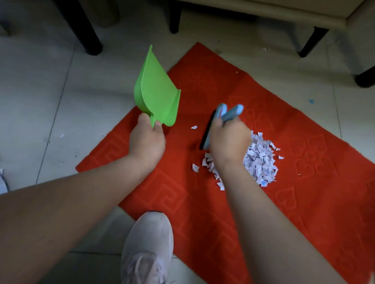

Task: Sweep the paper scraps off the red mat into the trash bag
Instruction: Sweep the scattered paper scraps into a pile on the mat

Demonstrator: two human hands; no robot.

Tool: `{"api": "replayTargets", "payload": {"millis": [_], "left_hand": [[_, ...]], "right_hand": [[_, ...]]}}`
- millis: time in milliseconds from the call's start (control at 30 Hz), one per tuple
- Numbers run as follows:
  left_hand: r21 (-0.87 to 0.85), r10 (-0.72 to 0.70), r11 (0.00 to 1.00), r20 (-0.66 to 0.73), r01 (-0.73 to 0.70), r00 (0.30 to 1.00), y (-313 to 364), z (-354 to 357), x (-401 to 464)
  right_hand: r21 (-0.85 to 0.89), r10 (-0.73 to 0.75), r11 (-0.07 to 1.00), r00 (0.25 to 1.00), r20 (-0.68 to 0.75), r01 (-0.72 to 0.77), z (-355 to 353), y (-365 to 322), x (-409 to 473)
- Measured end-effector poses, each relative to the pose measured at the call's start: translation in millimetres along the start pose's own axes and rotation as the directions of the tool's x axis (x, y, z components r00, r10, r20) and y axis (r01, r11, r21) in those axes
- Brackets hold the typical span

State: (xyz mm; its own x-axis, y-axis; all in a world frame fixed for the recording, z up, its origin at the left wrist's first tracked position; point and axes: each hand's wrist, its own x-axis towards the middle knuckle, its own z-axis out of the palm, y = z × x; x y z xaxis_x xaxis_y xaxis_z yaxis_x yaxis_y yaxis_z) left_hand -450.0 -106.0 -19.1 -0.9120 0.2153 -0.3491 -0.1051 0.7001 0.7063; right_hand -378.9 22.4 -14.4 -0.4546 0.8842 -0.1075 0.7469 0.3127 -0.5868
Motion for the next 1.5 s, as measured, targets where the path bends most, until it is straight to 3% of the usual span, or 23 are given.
{"api": "replayTargets", "payload": {"millis": [100, 167, 267, 400, 500, 633, 733, 933, 1100, 1300, 1400, 1500], "left_hand": [[0.005, 0.006, 1.0, 0.022, -0.006, 1.0, -1, 4, 0], [-0.008, -0.001, 1.0, 0.026, 0.002, 1.0, 0, 5, 0], [-0.017, 0.006, 1.0, 0.022, -0.006, 1.0, 0, 6, -1], [-0.019, -0.013, 1.0, 0.035, 0.013, 0.999, -7, 5, -4], [-0.011, -0.015, 1.0, 0.04, 0.016, 0.999, -9, 6, -4], [-0.026, 0.006, 1.0, 0.054, -0.004, 0.999, 0, 13, -6], [-0.04, 0.02, 0.999, 0.061, -0.018, 0.998, 4, 18, -10], [-0.03, 0.005, 1.0, 0.098, -0.002, 0.995, 0, 20, -15], [-0.028, 0.007, 1.0, 0.105, -0.004, 0.994, 3, 23, -17], [-0.016, 0.0, 1.0, 0.101, 0.001, 0.995, -1, 29, -23], [-0.013, 0.0, 1.0, 0.111, 0.001, 0.994, -4, 29, -24], [-0.016, -0.001, 1.0, 0.113, 0.003, 0.994, -4, 30, -23]], "right_hand": [[0.1, 0.054, 0.994, 0.998, -0.02, -0.051, -10, -6, 5], [0.145, -0.009, 0.989, 0.996, 0.085, -0.004, 1, -16, -2], [0.065, -0.055, 0.997, 0.976, 0.209, 0.042, 23, -19, -14], [-0.023, 0.06, 0.998, 0.997, 0.046, -0.059, 10, 1, -5], [0.026, 0.121, 0.992, 0.992, -0.035, -0.121, -11, 11, -1], [0.133, 0.084, 0.987, 0.996, 0.04, -0.088, -4, -3, -12], [0.076, 0.009, 0.997, 0.99, 0.143, -0.021, 11, -6, -21], [0.03, 0.148, 0.989, 0.989, -0.027, -0.148, -11, 19, -8], [0.232, 0.15, 0.961, 0.988, 0.034, -0.153, -23, 16, -23], [0.029, 0.01, 0.999, 0.934, 0.356, -0.021, -8, 36, -52], [-0.084, 0.028, 0.996, 0.946, 0.322, -0.001, -15, 53, -40], [-0.071, 0.037, 0.997, 0.968, 0.247, -0.02, -30, 62, -25]]}}
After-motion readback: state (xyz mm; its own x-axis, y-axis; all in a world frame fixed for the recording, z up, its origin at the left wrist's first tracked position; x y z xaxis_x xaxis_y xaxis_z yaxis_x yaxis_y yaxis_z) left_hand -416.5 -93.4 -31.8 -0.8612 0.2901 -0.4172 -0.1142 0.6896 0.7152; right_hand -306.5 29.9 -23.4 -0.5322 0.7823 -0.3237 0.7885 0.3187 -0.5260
